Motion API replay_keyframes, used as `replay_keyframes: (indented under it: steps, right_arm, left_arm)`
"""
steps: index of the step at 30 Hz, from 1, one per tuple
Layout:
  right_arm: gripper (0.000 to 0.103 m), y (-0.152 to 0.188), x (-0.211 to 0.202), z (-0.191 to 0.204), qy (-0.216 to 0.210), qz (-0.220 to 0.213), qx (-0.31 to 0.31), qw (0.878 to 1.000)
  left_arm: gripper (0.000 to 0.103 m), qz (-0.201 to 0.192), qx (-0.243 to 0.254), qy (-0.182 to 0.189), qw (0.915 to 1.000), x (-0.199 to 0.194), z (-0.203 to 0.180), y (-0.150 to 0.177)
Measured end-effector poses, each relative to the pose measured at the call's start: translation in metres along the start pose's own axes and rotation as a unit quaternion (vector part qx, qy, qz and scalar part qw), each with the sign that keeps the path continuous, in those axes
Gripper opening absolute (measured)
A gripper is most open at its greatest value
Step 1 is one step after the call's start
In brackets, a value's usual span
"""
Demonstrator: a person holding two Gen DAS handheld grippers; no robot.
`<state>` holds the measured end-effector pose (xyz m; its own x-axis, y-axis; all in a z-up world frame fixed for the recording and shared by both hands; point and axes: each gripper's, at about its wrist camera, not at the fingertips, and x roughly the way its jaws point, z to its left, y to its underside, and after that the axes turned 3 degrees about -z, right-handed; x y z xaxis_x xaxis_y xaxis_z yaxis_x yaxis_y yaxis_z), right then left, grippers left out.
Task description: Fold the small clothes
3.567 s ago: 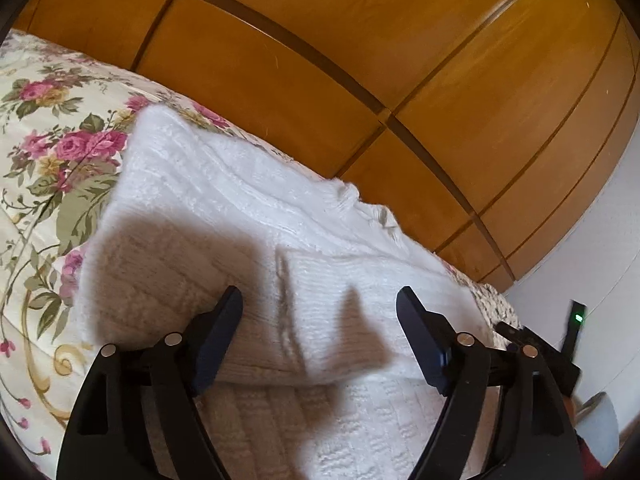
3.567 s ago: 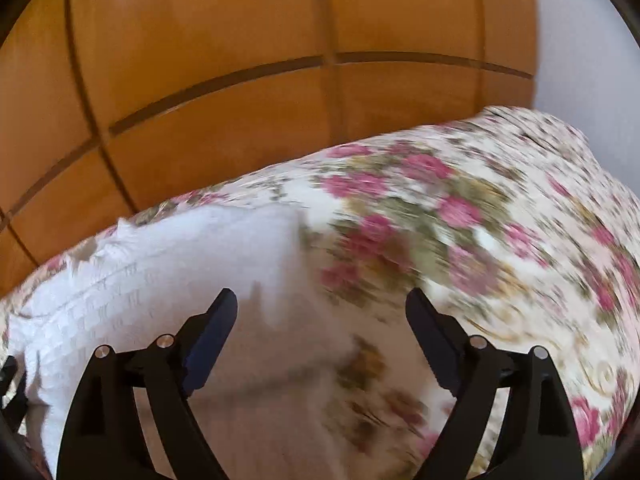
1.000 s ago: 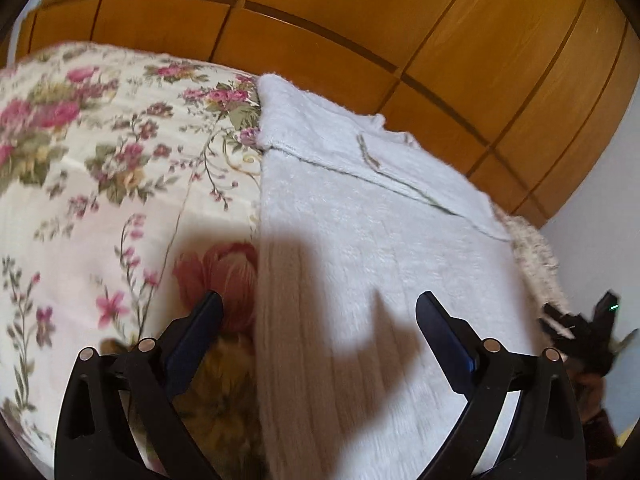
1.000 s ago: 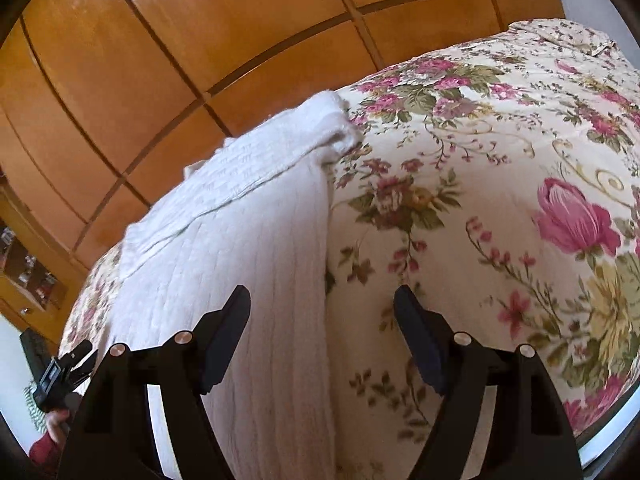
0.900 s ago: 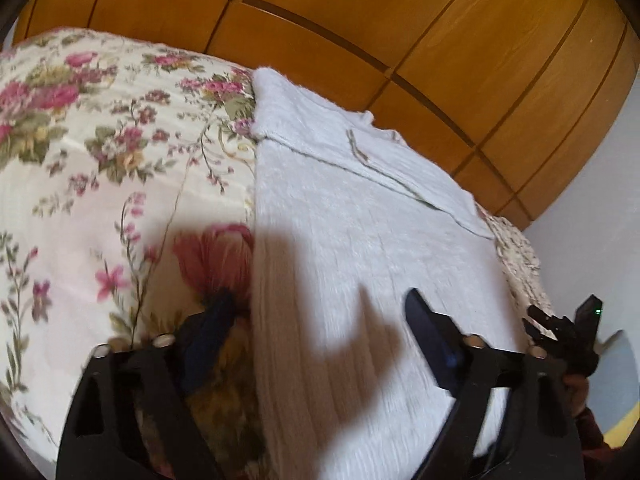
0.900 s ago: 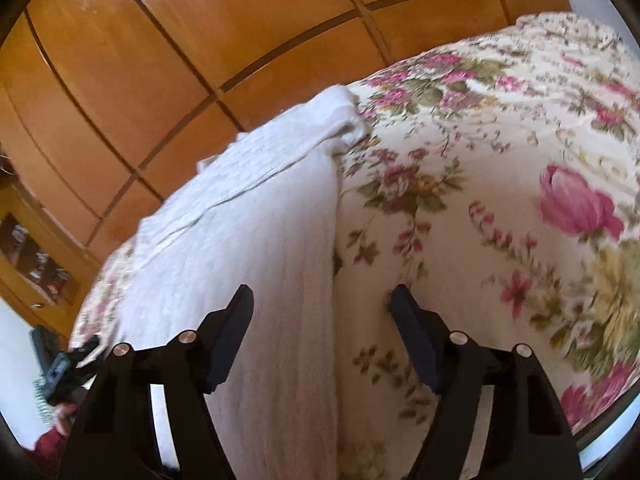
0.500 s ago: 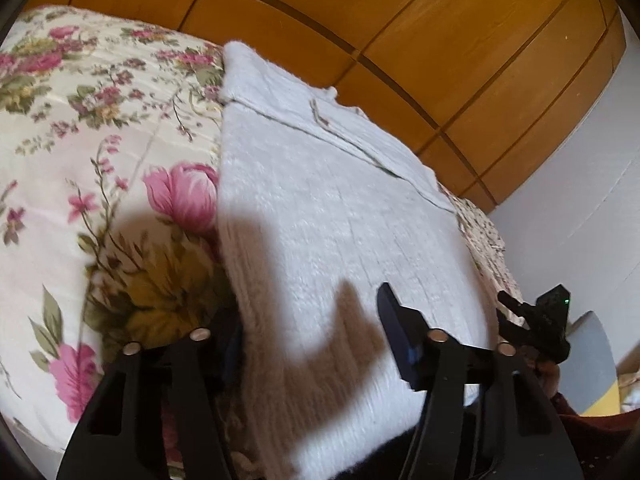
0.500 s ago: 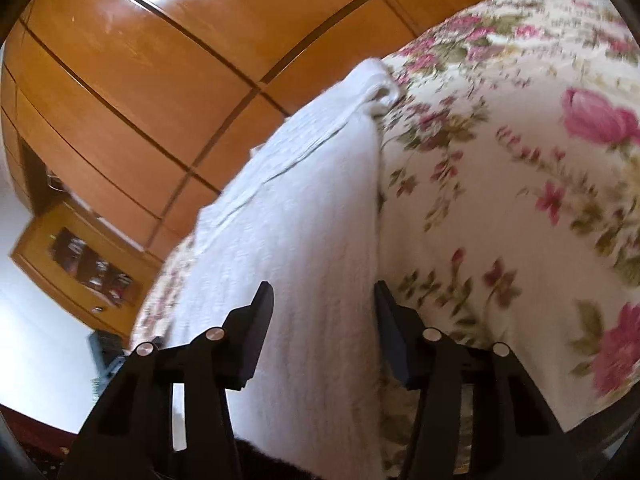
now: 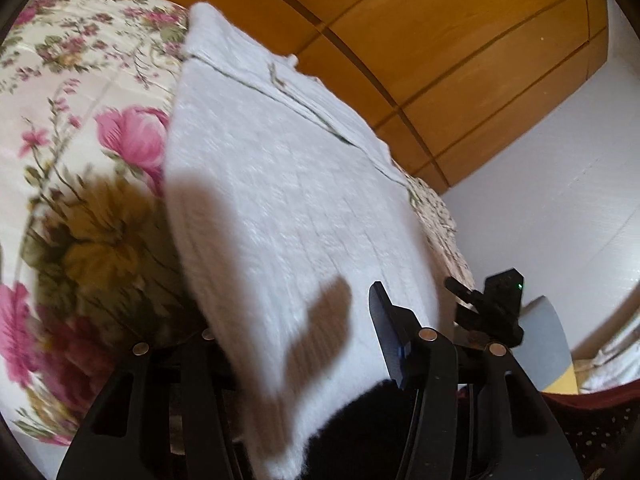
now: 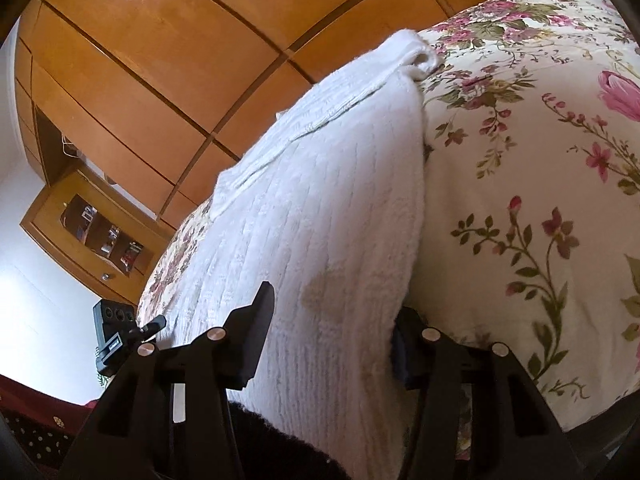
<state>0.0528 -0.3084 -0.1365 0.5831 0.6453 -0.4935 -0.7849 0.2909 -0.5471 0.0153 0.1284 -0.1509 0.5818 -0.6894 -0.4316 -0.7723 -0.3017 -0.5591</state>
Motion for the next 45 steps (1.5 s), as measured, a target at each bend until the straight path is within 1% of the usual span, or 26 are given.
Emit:
replay_keyframes:
  steps: [7, 8, 10, 13, 15, 16, 17, 18, 19, 20, 21, 23, 25, 26, 28, 30, 32, 36, 41, 43, 45]
  right_arm:
    - [0.046, 0.005, 0.001, -0.003, -0.012, 0.006, 0.006, 1.0]
    - [0.044, 0.005, 0.0, -0.005, -0.013, 0.006, 0.009, 1.0]
    - [0.043, 0.004, 0.0, -0.006, -0.014, 0.006, 0.014, 1.0]
    - [0.042, 0.004, -0.001, -0.006, -0.015, 0.009, 0.015, 1.0]
    - [0.042, 0.005, 0.0, -0.005, -0.016, 0.012, 0.012, 1.0]
    - [0.04, 0.005, -0.001, -0.005, -0.017, 0.014, 0.013, 1.0]
    - [0.033, 0.005, 0.0, -0.005, -0.018, 0.016, 0.014, 1.0]
    - [0.027, 0.006, 0.001, -0.005, -0.013, 0.019, 0.013, 1.0]
    - [0.016, 0.006, 0.003, -0.005, -0.009, 0.023, 0.013, 1.0]
    - [0.01, 0.006, 0.004, -0.005, -0.007, 0.027, 0.015, 0.999]
    - [0.009, 0.005, 0.003, -0.007, -0.01, 0.028, 0.021, 0.999]
    - [0.007, 0.003, 0.0, -0.011, -0.03, 0.025, 0.044, 0.998]
    - [0.007, -0.001, -0.008, -0.01, -0.056, 0.011, 0.055, 0.997]
    - [0.007, -0.003, -0.013, -0.007, -0.07, 0.004, 0.053, 0.996]
    - [0.006, -0.008, -0.026, 0.003, -0.116, -0.018, 0.039, 0.992]
    - [0.006, -0.012, -0.037, 0.015, -0.148, -0.034, 0.017, 0.988]
    - [0.006, -0.016, -0.044, 0.025, -0.162, -0.043, 0.002, 0.986]
    - [0.006, -0.021, -0.052, 0.032, -0.203, -0.058, 0.013, 0.977]
    - [0.006, -0.022, -0.074, 0.034, -0.234, -0.075, 0.018, 0.969]
    - [0.006, -0.022, -0.086, 0.036, -0.249, -0.08, 0.017, 0.965]
    - [0.006, -0.021, -0.1, 0.045, -0.256, -0.083, 0.005, 0.963]
  left_arm:
    - [0.051, 0.018, 0.005, 0.016, 0.9997, 0.007, -0.007, 0.002]
    - [0.05, 0.018, 0.006, 0.016, 0.9997, 0.006, -0.008, 0.002]
    - [0.046, 0.014, -0.001, 0.015, 0.9998, 0.005, -0.007, 0.003]
    - [0.046, 0.009, -0.018, 0.023, 0.9995, 0.002, -0.002, 0.005]
    - [0.046, 0.01, -0.016, 0.022, 0.9996, 0.002, -0.003, 0.006]
    - [0.046, 0.01, -0.014, 0.022, 0.9996, 0.002, -0.004, 0.006]
    - [0.043, 0.011, -0.014, 0.022, 0.9996, 0.003, -0.004, 0.005]
    - [0.037, 0.013, -0.013, 0.021, 0.9996, 0.004, -0.005, 0.005]
    - [0.025, 0.019, -0.014, 0.013, 0.9996, 0.007, -0.004, 0.005]
    - [0.012, 0.025, -0.017, 0.003, 0.9995, 0.009, -0.004, 0.004]
    - [0.008, 0.032, -0.019, -0.002, 0.9993, 0.011, -0.004, 0.003]
    - [0.007, 0.029, -0.008, -0.006, 0.9995, 0.008, -0.011, 0.001]
    - [0.006, 0.017, 0.007, 0.009, 0.9998, -0.001, -0.022, -0.002]
    - [0.006, 0.005, 0.015, 0.019, 0.9997, -0.009, -0.029, -0.006]
    - [0.006, -0.018, 0.025, 0.033, 0.999, -0.025, -0.039, -0.013]
    - [0.005, -0.038, 0.025, 0.048, 0.9978, -0.039, -0.045, -0.018]
    - [0.005, -0.052, 0.032, 0.057, 0.9965, -0.05, -0.051, -0.022]
    - [0.005, -0.066, 0.046, 0.08, 0.9935, -0.063, -0.065, -0.025]
    - [0.005, -0.076, 0.047, 0.107, 0.9903, -0.08, -0.072, -0.022]
    - [0.005, -0.076, 0.042, 0.124, 0.9885, -0.09, -0.076, -0.023]
    - [0.005, -0.072, 0.038, 0.151, 0.9851, -0.103, -0.082, -0.021]
